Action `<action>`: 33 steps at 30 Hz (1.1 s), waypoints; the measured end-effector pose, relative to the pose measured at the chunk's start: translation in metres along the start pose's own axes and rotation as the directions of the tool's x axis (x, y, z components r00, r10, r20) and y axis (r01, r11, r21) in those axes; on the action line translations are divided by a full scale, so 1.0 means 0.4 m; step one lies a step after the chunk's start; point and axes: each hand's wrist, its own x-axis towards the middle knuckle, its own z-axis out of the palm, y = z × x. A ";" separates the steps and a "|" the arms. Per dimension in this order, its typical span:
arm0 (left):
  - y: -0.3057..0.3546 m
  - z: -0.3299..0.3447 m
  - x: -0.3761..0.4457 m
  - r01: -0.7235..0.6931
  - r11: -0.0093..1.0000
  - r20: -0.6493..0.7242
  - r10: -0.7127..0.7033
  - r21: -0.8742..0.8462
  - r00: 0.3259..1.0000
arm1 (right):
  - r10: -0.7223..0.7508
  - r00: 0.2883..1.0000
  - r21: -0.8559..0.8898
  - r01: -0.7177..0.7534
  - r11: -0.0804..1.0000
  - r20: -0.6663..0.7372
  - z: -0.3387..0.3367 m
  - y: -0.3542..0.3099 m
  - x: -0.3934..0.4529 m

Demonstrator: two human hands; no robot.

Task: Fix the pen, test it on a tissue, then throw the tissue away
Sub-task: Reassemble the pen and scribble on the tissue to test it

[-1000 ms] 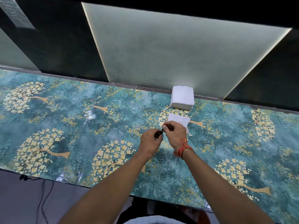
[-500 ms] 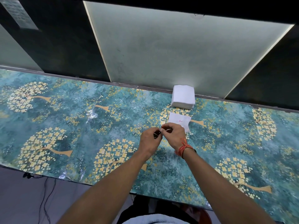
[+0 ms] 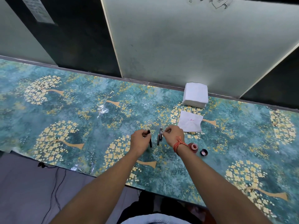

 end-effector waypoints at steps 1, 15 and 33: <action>-0.008 -0.006 0.001 0.013 1.000 0.012 -0.013 0.007 1.000 | 0.030 0.999 -0.019 -0.029 0.999 0.018 0.011 -0.002 0.001; -0.043 -0.034 0.020 -0.013 0.997 0.094 0.005 0.077 0.996 | 0.111 0.994 -0.260 -0.105 0.960 0.009 0.103 -0.016 -0.042; 0.054 0.022 0.007 -0.274 0.951 0.270 0.303 -0.141 0.914 | -0.085 0.990 0.526 0.134 0.840 -0.117 -0.042 0.000 -0.043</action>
